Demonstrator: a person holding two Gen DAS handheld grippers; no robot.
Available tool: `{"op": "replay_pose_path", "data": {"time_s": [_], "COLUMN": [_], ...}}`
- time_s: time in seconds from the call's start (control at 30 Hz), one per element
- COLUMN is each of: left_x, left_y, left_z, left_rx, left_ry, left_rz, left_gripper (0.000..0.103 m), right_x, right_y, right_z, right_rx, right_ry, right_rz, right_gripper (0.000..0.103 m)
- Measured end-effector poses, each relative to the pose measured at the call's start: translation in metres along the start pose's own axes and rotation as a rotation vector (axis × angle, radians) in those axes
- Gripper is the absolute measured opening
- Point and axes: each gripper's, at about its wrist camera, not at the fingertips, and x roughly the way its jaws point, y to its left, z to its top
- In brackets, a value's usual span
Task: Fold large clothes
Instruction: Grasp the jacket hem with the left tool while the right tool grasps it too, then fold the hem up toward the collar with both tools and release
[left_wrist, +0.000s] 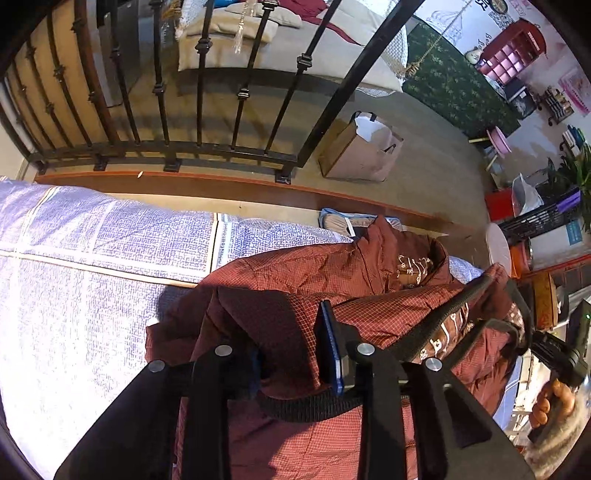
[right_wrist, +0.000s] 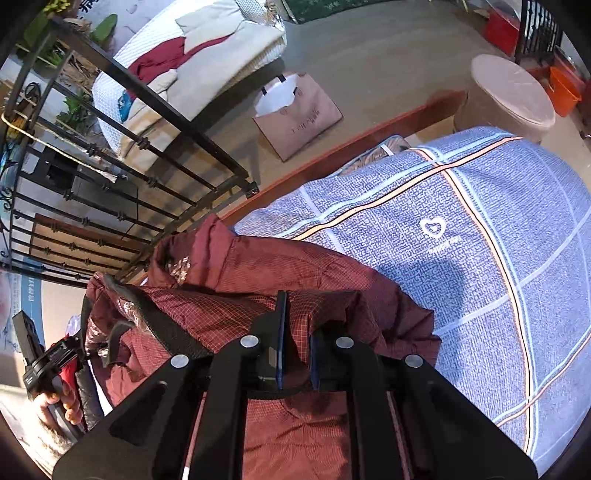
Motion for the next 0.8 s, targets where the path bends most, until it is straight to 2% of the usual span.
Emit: {"op": "replay_pose_path", "data": {"time_s": [0.1, 0.17, 0.23, 0.27, 0.3, 0.33, 0.4, 0.47, 0.5, 0.53, 0.63, 0.73, 0.8], "left_x": [-0.006, -0.015, -0.029, -0.042, -0.052, -0.066, -0.078, -0.086, -0.09, -0.091, -0.085, -0.076, -0.07], "left_y": [0.007, 0.018, 0.032, 0.041, 0.048, 0.056, 0.065, 0.065, 0.06, 0.054, 0.027, -0.004, -0.027], "left_z": [0.004, 0.008, 0.012, 0.014, 0.015, 0.016, 0.017, 0.013, 0.007, -0.001, -0.037, -0.085, -0.117], "left_rx": [-0.023, -0.091, -0.165, -0.195, -0.212, -0.228, -0.239, -0.201, -0.156, -0.106, 0.045, 0.155, 0.227], "left_ry": [0.006, -0.001, -0.039, -0.091, -0.135, -0.177, -0.181, -0.175, -0.176, -0.172, -0.147, -0.13, -0.117], "left_rz": [-0.047, -0.134, -0.204, -0.2, -0.194, -0.204, -0.216, -0.18, -0.148, -0.11, -0.006, 0.011, 0.031], "left_gripper": [0.033, 0.04, 0.055, 0.074, 0.083, 0.083, 0.083, 0.083, 0.083, 0.083, 0.084, 0.084, 0.084], "right_x": [0.01, 0.015, 0.017, 0.018, 0.018, 0.017, 0.013, 0.006, -0.003, -0.014, -0.042, -0.055, -0.053], "right_y": [-0.006, -0.017, -0.023, -0.025, -0.027, -0.028, -0.035, -0.04, -0.04, -0.038, -0.01, 0.038, 0.077], "right_z": [0.005, 0.007, 0.007, 0.007, 0.007, 0.007, 0.007, 0.006, 0.005, 0.004, -0.006, -0.039, -0.082], "right_rx": [0.054, 0.143, 0.187, 0.199, 0.21, 0.228, 0.308, 0.38, 0.403, 0.395, 0.236, -0.051, -0.295], "right_ry": [0.018, 0.036, 0.041, 0.044, 0.047, 0.047, 0.039, 0.021, -0.008, -0.048, -0.125, -0.145, -0.135], "right_rz": [0.015, 0.05, 0.077, 0.088, 0.104, 0.129, 0.21, 0.268, 0.27, 0.249, 0.154, 0.031, -0.033], "right_gripper": [0.012, 0.013, 0.015, 0.016, 0.019, 0.024, 0.033, 0.048, 0.06, 0.066, 0.068, 0.074, 0.079]}}
